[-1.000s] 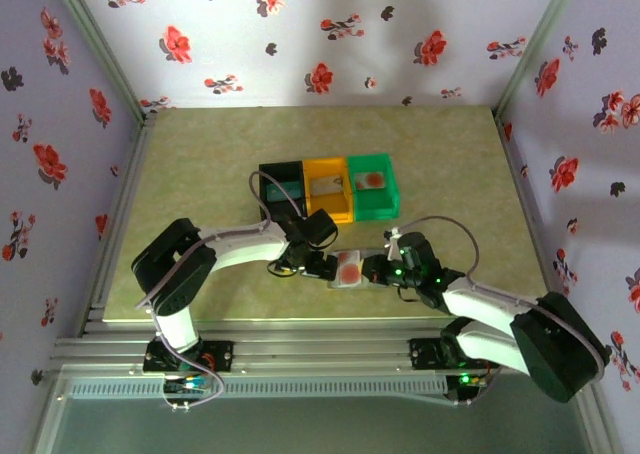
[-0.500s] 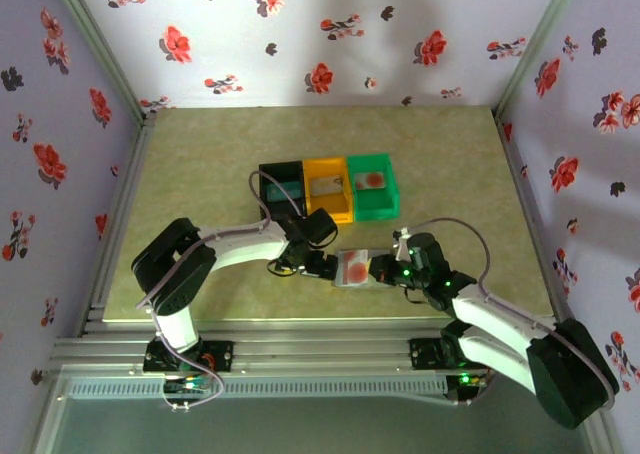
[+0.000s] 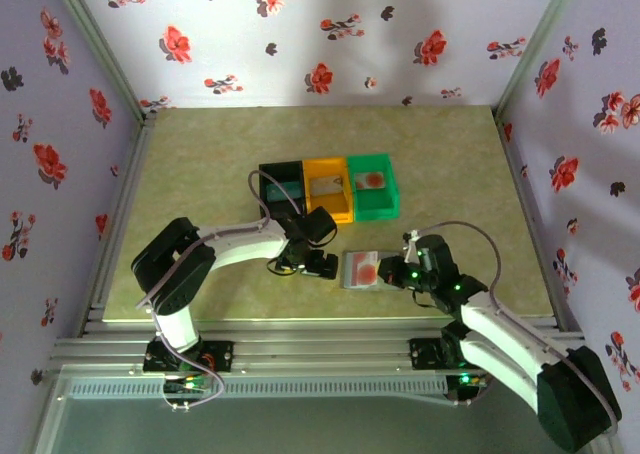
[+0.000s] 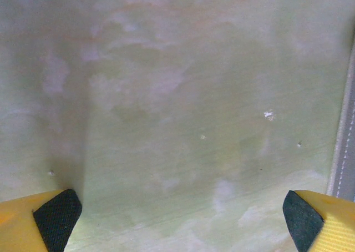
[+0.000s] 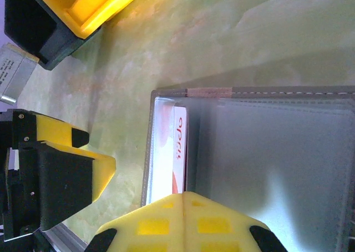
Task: Take the credit cards out of the card holder
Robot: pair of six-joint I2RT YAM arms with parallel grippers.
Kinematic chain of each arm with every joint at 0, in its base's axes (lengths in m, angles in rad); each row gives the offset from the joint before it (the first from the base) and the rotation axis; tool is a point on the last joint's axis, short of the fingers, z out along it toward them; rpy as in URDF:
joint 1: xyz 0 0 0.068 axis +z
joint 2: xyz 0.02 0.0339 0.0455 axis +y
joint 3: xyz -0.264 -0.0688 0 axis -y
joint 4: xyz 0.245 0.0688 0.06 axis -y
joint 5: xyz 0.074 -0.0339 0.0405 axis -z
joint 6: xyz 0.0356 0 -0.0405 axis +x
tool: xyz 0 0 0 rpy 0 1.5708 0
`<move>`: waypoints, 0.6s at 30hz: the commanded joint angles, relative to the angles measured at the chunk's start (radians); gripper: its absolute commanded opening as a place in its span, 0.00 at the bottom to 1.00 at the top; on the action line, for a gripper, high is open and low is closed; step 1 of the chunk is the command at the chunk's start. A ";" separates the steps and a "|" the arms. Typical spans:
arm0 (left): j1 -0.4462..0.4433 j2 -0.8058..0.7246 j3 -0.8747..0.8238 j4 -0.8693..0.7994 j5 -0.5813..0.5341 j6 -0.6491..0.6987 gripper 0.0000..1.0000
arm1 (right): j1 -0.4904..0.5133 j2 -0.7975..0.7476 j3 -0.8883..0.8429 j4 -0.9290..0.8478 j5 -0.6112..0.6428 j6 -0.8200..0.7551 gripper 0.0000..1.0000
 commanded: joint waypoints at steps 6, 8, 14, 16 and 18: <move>0.006 0.010 -0.025 -0.041 0.061 -0.001 1.00 | -0.012 0.015 0.024 0.011 -0.015 -0.003 0.00; 0.006 -0.002 -0.021 -0.049 0.061 -0.001 1.00 | -0.012 0.057 0.031 0.063 -0.026 0.022 0.00; 0.006 -0.034 0.004 -0.071 0.061 -0.020 1.00 | 0.059 0.209 0.062 0.195 -0.014 0.067 0.00; 0.002 -0.038 0.017 -0.077 0.062 -0.031 1.00 | 0.089 0.244 0.070 0.219 0.007 0.073 0.00; -0.003 -0.035 0.034 -0.084 0.061 -0.043 1.00 | 0.103 0.269 0.072 0.245 0.017 0.082 0.00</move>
